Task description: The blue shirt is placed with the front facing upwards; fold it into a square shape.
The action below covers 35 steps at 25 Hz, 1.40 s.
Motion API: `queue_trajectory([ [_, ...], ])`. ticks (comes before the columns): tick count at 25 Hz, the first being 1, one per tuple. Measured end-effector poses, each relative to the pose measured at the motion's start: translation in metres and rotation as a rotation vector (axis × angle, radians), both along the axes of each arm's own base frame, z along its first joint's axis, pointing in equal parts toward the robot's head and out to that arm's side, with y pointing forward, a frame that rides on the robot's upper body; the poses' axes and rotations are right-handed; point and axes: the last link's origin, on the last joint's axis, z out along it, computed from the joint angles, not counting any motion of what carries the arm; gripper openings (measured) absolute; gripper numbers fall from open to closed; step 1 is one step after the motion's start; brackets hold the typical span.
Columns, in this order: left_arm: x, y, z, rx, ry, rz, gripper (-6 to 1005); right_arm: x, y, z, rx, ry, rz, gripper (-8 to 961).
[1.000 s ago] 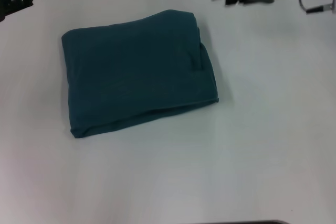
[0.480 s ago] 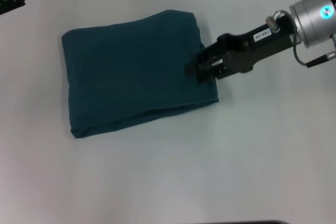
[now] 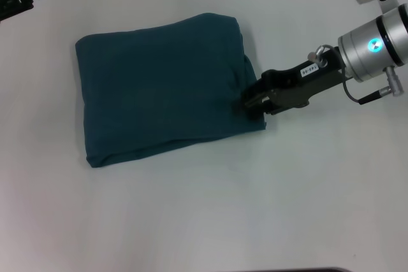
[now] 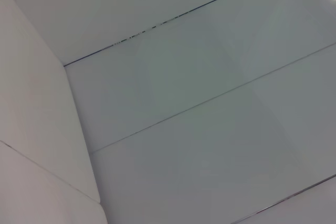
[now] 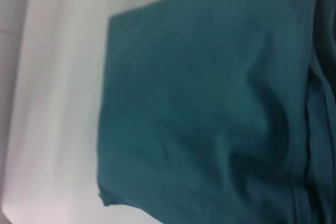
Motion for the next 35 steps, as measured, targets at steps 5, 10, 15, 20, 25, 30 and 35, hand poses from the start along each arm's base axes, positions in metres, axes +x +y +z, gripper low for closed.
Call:
queue_trajectory([
  [5, 0.000, 0.000, 0.000, 0.001, -0.002, 0.000, 782, -0.008, 0.002, 0.007, -0.008, 0.025, 0.015, 480],
  [10, 0.000, 0.001, 0.001, 0.002, -0.004, -0.002, 784, -0.024, 0.010, 0.039, 0.042, 0.161, 0.040, 481],
  [15, 0.000, 0.000, 0.001, 0.003, -0.006, 0.000, 784, -0.023, 0.017, 0.043, 0.095, 0.159, 0.046, 482],
  [20, 0.000, 0.000, 0.001, 0.000, -0.006, -0.001, 785, -0.020, 0.014, 0.021, 0.061, 0.079, 0.054, 483],
  [25, 0.000, 0.000, 0.001, 0.000, -0.005, 0.000, 785, -0.015, 0.012, 0.008, 0.042, 0.021, 0.055, 484],
  [30, 0.000, 0.000, 0.000, 0.000, -0.005, 0.000, 785, 0.000, 0.014, 0.003, 0.054, -0.096, 0.022, 485],
  [35, 0.000, 0.000, 0.000, -0.001, -0.007, -0.001, 784, -0.007, 0.014, 0.006, 0.049, -0.056, 0.027, 486],
])
